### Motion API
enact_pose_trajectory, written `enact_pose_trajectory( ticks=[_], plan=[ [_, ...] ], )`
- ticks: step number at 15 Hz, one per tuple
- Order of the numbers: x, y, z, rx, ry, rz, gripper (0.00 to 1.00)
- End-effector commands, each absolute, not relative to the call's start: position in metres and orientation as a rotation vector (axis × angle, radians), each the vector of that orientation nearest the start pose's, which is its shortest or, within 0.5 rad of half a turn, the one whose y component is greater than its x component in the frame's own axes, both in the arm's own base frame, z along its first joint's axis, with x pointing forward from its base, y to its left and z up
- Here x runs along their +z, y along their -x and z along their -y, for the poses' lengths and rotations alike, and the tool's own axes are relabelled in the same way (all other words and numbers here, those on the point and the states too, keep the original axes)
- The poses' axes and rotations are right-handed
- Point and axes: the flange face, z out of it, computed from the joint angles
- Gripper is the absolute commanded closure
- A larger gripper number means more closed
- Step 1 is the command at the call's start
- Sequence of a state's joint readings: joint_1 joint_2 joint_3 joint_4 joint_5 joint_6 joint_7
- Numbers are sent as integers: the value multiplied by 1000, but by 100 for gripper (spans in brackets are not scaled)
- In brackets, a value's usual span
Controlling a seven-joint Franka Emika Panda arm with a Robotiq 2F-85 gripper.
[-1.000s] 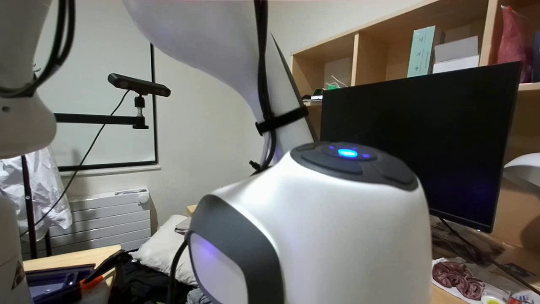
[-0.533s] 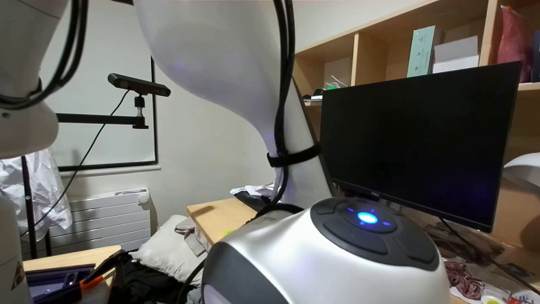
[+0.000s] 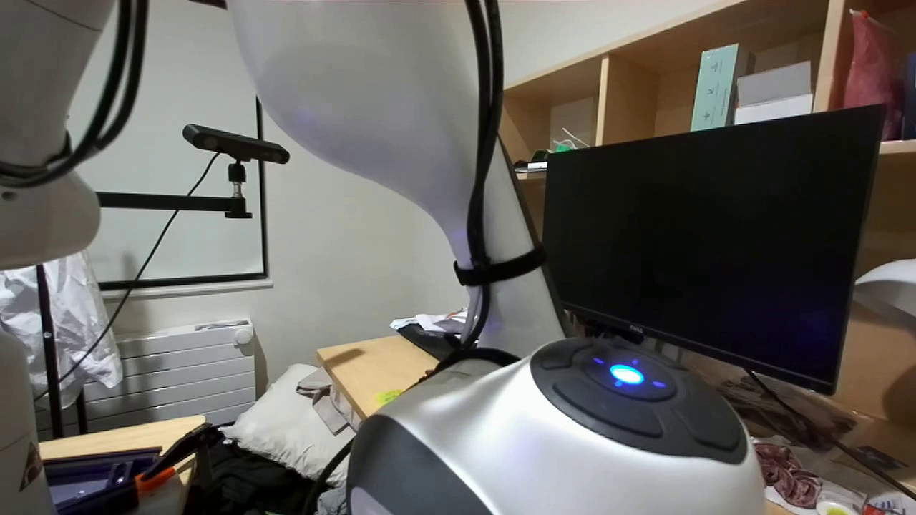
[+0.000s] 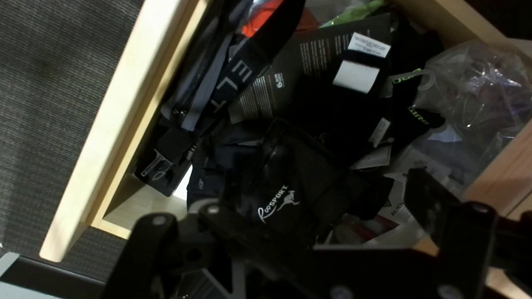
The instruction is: Remove the black object from the top drawer.
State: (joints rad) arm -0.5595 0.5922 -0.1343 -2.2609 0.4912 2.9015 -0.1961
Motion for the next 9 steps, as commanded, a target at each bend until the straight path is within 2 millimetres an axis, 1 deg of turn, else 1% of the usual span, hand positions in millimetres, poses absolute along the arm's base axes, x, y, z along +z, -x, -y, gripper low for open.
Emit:
enact_pose_trajectory(
  ticks=[1, 2, 5, 9],
  plan=[
    [80, -388, 379, -177, 2775, -1476, 0],
    [72, -391, 387, -206, 2783, -1484, 0],
    [49, -392, 402, -161, 2828, -1451, 0],
    [15, -387, 410, -86, 2895, -1368, 0]
  ],
)
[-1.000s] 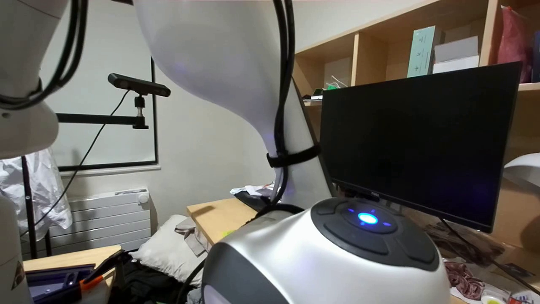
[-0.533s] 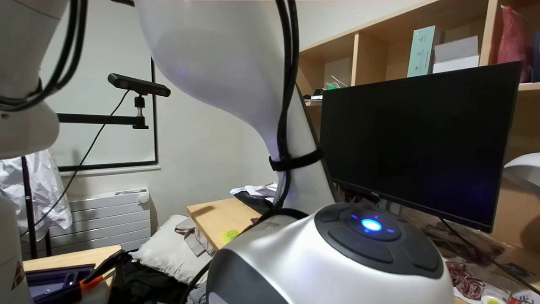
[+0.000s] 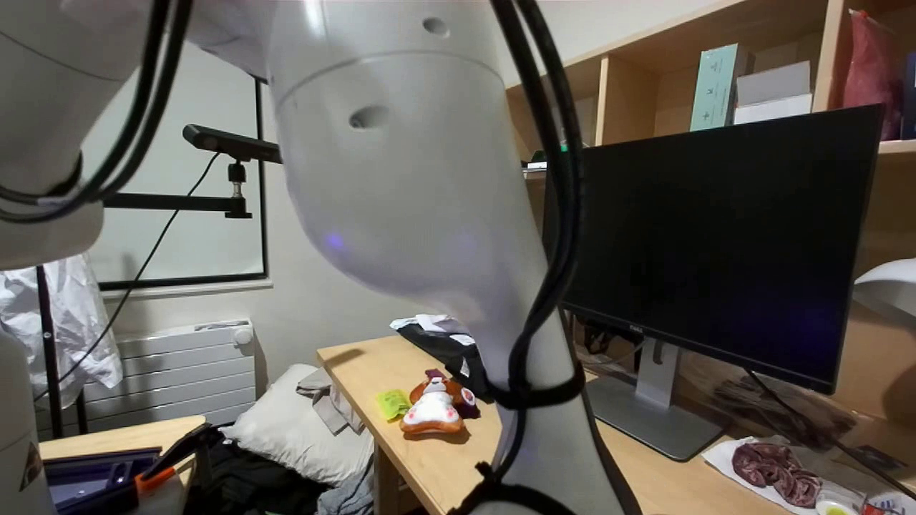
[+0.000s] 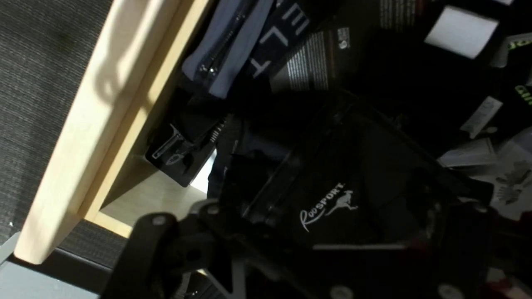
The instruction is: Remove the black object from the top drawer.
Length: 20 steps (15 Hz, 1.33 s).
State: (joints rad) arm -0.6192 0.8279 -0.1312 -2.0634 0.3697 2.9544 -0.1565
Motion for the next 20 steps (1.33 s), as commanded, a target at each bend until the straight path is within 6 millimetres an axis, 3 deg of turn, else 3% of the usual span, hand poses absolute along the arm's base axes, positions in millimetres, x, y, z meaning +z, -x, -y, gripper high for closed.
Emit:
enact_pose_trajectory(
  ticks=[1, 5, 9, 11, 20],
  plan=[
    [7, -386, 409, -77, 2911, -1344, 0],
    [-18, -392, 411, -103, 2914, -1299, 0],
    [-26, -400, 414, -145, 2882, -1290, 0],
    [-28, -400, 416, -140, 2874, -1286, 26],
    [-11, -372, 446, -99, 2794, -1365, 85]
  ],
)
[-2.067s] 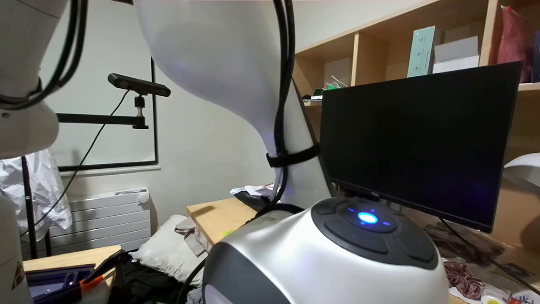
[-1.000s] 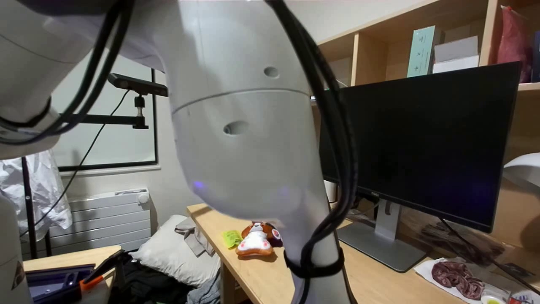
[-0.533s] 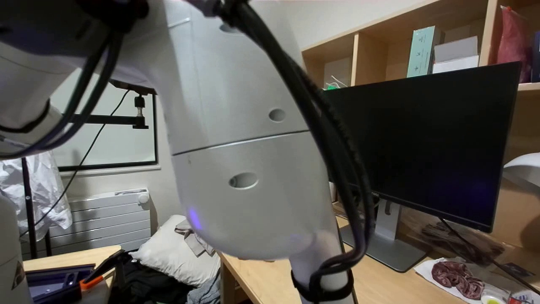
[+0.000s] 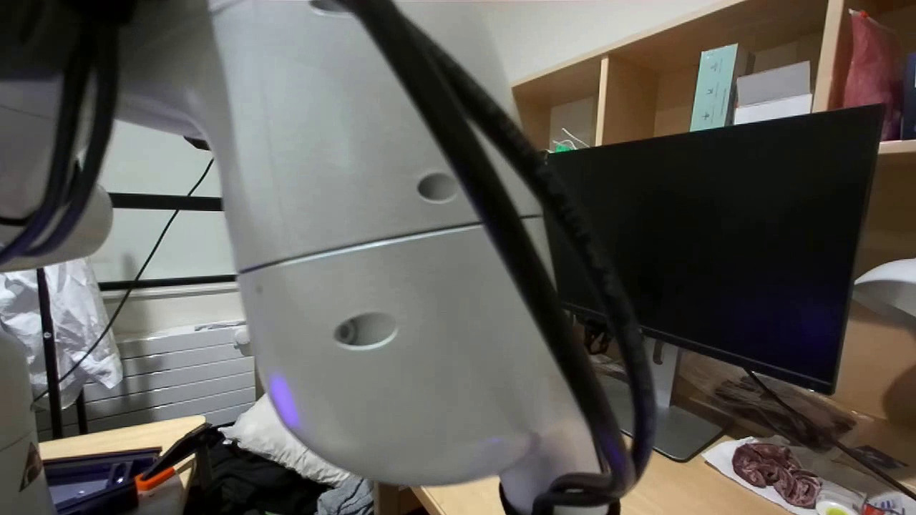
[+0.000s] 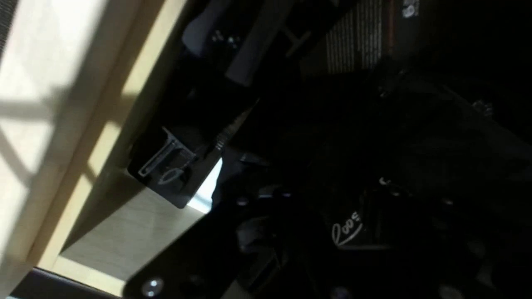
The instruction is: Remove the black object from the top drawer.
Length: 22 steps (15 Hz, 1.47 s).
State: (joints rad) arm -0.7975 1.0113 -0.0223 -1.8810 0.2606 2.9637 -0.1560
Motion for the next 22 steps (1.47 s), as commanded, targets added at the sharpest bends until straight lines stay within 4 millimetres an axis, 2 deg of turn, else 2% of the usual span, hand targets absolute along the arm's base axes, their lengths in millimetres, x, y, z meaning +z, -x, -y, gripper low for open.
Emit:
enact_pose_trajectory(
  ticks=[1, 5, 10, 12, 13, 14, 15, 17, 22],
  plan=[
    [-9, -369, 448, -89, 2781, -1368, 90],
    [8, -359, 453, -64, 2745, -1367, 96],
    [47, -362, 443, -99, 2676, -1277, 91],
    [56, -362, 435, -89, 2664, -1253, 91],
    [58, -362, 431, -88, 2658, -1262, 88],
    [59, -361, 428, -82, 2655, -1271, 66],
    [58, -363, 423, -93, 2657, -1292, 64],
    [51, -367, 419, -105, 2651, -1308, 54],
    [27, -374, 402, -95, 2680, -1251, 21]
  ],
)
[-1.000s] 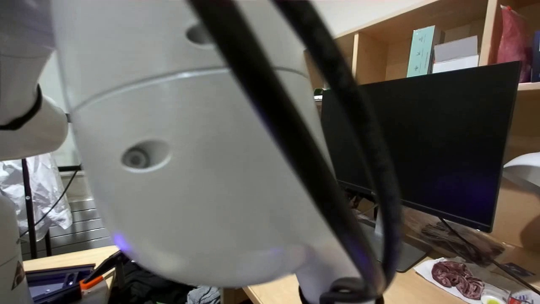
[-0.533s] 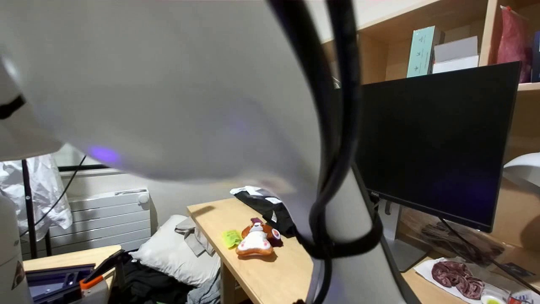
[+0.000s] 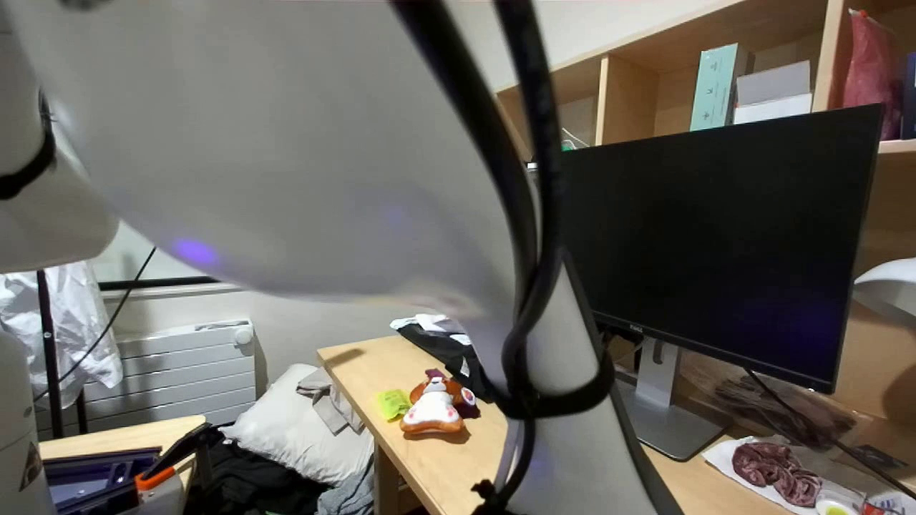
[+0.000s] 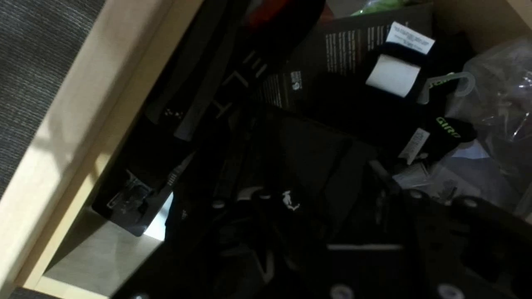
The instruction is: Remove the black object from the top drawer.
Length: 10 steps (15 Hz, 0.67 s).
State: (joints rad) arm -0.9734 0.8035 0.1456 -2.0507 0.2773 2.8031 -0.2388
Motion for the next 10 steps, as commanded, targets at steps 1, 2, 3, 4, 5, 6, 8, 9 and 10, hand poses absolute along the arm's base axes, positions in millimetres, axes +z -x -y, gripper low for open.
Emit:
enact_pose_trajectory(
  ticks=[1, 2, 3, 4, 5, 6, 8, 9, 10],
  plan=[
    [18, -377, 403, -113, 2696, -1237, 15],
    [12, -379, 400, -128, 2703, -1238, 8],
    [5, -383, 398, -152, 2711, -1251, 2],
    [1, -387, 394, -177, 2716, -1263, 0],
    [-5, -391, 396, -209, 2719, -1275, 0],
    [-8, -395, 392, -224, 2723, -1281, 0],
    [-16, -401, 398, -257, 2729, -1290, 0],
    [-22, -403, 401, -266, 2734, -1295, 0],
    [-26, -405, 406, -268, 2736, -1302, 0]
  ],
)
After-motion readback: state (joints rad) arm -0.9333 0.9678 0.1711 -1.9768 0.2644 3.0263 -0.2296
